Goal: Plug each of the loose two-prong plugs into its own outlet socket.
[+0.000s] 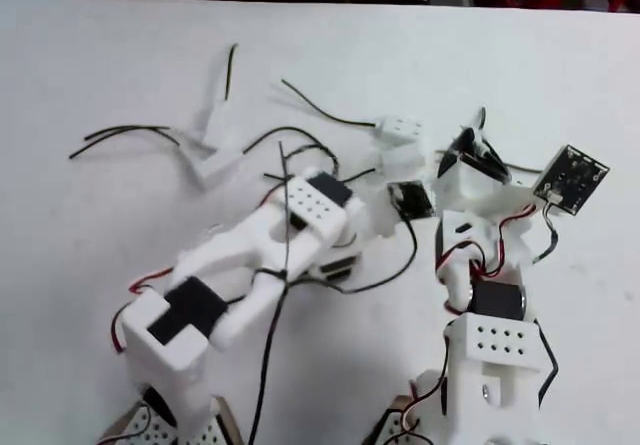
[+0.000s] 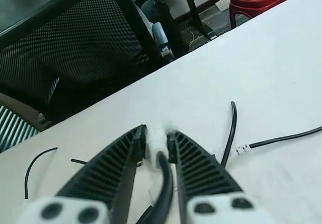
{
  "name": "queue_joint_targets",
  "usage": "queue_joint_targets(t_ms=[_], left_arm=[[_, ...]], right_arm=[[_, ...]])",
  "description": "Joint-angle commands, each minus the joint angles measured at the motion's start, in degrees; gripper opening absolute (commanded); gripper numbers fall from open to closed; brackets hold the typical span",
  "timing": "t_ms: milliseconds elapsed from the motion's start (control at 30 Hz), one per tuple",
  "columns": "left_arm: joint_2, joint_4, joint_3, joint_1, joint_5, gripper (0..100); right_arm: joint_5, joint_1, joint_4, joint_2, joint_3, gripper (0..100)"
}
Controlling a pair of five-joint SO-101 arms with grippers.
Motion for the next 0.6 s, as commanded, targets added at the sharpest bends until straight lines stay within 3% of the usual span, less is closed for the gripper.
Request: queue_joint_targets(t_ms=[0, 333, 567], left_arm=[[-1.1, 0.53, -1.23, -7.43, 0.26, 2], [-23.52, -16.26, 23.38, -10.24, 0.53, 3], [-26.68, -18.11, 26.46, -17.1, 0.79, 24]], right_arm=[[0.62, -0.4, -1.01, -0.84, -2.11, 1.7], [0.62, -0.66, -0.92, -0.84, -2.02, 1.7], [0.62, -0.84, -0.84, -0.75, -2.02, 1.7]])
